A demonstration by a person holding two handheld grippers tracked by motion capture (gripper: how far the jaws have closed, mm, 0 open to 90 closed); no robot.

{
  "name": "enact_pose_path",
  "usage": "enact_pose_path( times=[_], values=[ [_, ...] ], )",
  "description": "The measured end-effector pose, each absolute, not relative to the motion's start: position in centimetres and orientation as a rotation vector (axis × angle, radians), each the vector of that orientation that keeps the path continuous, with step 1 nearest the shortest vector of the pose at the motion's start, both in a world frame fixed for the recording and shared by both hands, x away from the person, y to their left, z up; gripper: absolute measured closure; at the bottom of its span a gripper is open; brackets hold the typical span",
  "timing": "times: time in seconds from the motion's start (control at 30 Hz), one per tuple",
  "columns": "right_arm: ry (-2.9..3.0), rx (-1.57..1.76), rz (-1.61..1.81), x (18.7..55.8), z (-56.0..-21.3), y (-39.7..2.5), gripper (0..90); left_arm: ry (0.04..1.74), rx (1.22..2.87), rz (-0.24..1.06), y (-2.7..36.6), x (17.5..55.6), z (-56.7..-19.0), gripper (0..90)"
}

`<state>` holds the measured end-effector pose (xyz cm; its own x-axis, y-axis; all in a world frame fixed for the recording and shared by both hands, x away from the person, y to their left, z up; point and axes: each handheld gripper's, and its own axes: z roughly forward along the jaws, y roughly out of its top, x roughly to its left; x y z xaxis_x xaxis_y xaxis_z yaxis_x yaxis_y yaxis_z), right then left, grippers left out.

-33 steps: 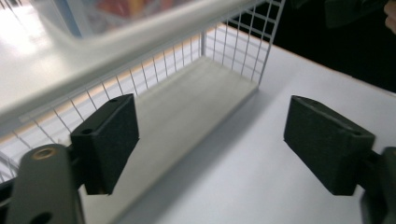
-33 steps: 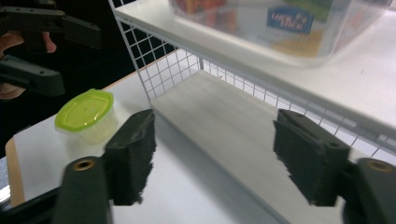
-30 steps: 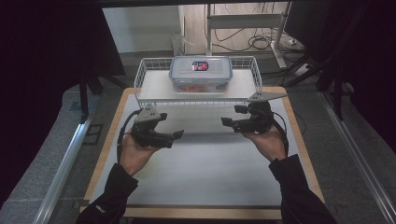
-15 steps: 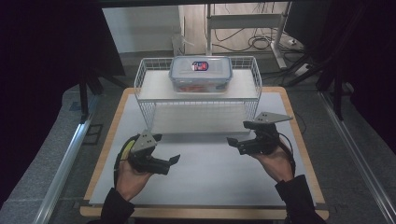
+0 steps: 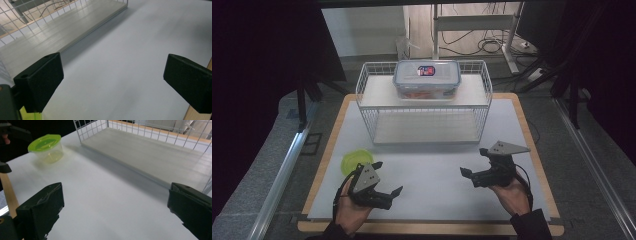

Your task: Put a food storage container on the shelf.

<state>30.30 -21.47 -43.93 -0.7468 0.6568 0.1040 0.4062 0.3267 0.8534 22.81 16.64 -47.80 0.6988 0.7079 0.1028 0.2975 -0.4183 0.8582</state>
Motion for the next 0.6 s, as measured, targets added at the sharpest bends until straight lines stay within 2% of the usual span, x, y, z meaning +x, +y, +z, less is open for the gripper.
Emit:
enact_pose_path(
  times=[0.3, 0.43, 0.6],
  values=[
    [2.352, 0.932, 1.37, 28.0, -46.8, -22.0, 2.2, 0.84, 2.015, 0.591, 17.5, 21.5, -50.4, 3.6],
    [2.364, 0.944, 1.3, 27.4, -48.3, -22.3, 2.3, 0.861, 2.037, 0.555, 17.4, 21.5, -51.4, 3.7],
    [2.373, 0.964, 1.282, 27.4, -49.0, -22.6, 2.4, 0.859, 2.053, 0.555, 17.0, 21.6, -51.5, 3.6]
  ],
)
